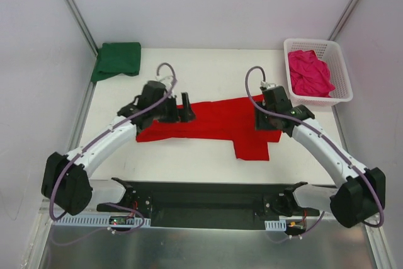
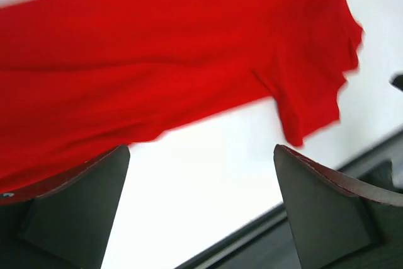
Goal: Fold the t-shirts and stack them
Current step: Fold the other side of the tshirt into a rectangle
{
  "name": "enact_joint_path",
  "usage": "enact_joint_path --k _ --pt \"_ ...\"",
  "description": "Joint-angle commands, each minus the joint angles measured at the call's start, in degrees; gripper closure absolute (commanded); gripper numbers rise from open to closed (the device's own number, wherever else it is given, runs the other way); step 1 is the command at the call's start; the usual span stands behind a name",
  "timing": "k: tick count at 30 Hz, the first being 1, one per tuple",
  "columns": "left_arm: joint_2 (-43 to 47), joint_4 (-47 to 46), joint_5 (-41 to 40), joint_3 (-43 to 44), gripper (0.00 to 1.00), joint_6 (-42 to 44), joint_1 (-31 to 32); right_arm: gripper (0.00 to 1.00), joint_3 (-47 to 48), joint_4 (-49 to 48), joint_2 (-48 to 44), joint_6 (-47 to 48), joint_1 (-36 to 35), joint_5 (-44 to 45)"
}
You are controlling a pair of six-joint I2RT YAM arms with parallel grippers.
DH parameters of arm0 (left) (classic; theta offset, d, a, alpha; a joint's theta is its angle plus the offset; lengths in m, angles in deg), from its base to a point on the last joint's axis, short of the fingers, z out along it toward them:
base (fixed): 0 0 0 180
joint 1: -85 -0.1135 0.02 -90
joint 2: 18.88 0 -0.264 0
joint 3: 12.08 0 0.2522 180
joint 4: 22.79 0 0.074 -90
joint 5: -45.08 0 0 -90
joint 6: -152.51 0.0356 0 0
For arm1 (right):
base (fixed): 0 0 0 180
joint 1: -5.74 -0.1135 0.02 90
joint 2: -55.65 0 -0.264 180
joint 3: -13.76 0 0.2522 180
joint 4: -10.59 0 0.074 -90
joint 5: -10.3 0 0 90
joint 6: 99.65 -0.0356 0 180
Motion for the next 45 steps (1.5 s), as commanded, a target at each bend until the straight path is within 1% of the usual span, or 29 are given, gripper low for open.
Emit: enact_joint_path --k 1,2,5,7,8,9,10,11,13,14,15,16,18,21,28,31,34,38,41,45 --pt "-5.17 -12.23 6.39 -7.35 0.01 -8.16 9.43 0.51 -7.97 2.25 -6.27 -6.16 0.18 -2.95" --pt "-7.35 -18.08 7.71 -8.15 0.01 -10.26 10.5 0.51 -9.29 2.07 -8.55 -7.56 0.18 -3.22" --pt "-11.66 -24.97 8.51 -9.56 0.01 -12.91 14.89 0.5 -14.03 1.63 -11.55 -10.63 0.18 -5.06" --pt "-13.69 -27.01 9.21 -9.12 0.03 -13.53 16.39 0.5 -17.63 0.93 -13.84 -11.7 0.18 -6.82" --pt "-15.27 -28.15 9.3 -9.12 0.08 -13.71 18.14 0.5 -18.87 0.75 -14.72 -12.49 0.18 -6.91" --pt "-16.15 -31.81 9.56 -9.38 0.11 -13.8 18.77 0.49 -19.84 0.32 -16.12 -13.45 0.27 -6.56" --pt "-17.21 -33.24 10.17 -9.47 0.17 -14.41 19.56 0.49 -20.72 0.14 -16.74 -13.9 0.36 -6.47" --pt "-19.22 -34.56 10.79 -9.3 0.29 -14.93 20.09 0.49 -22.29 -0.04 -17.18 -14.16 0.53 -6.56" --pt "-21.43 -38.87 12.98 -9.21 0.4 -16.95 21.14 0.48 -23.71 -0.92 -17.8 -14.6 1.84 -7.96" --pt "-23.18 -40.36 13.6 -9.29 0.45 -17.66 21.5 0.48 -25.1 -1.35 -17.98 -14.78 2.55 -10.31" --pt "-23.98 -43.25 14.13 -9.47 0.52 -18.36 22.37 0.48 -25.99 -2.31 -18.41 -15.04 4.38 -11.21" --pt "-25.2 -44.32 14.66 -9.47 0.53 -19.41 22.81 0.48 -26.78 -2.76 -19.11 -15.04 5.44 -12.17" --pt "-26.44 -45.21 14.75 -8.6 0.55 -19.68 24.56 0.48 -28.63 -3.73 -19.65 -14.78 9.38 -14.99" --pt "-28.55 -45.56 15.01 -7.1 0.56 -19.95 26.42 0.48 -29.51 -3.91 -20.0 -13.38 12.91 -18.15" --pt "-30.93 -47.49 14.84 -7.01 0.56 -21.62 30.28 0.48 -31.62 -4.61 -19.74 -12.23 16.0 -21.67" --pt "-31.71 -48.02 14.57 -7.36 0.56 -22.06 31.17 0.49 -31.36 -4.17 -19.47 -12.84 16.0 -21.33" --pt "-32.33 -48.55 14.22 -7.63 0.56 -22.15 31.61 0.49 -30.22 -1.89 -19.74 -13.37 16.0 -19.05" --pt "-32.86 -48.55 13.52 -7.36 0.56 -21.88 31.69 0.49 -27.15 3.11 -19.56 -13.46 16.09 -12.47" --pt "-33.65 -47.06 12.38 -6.75 0.58 -21.27 31.69 0.49 -26.61 3.47 -17.02 -14.25 16.0 -12.01" --pt "-34.62 -45.56 10.54 -6.48 0.59 -20.57 31.69 0.48 -27.31 1.63 -14.99 -15.13 16.0 -12.71"
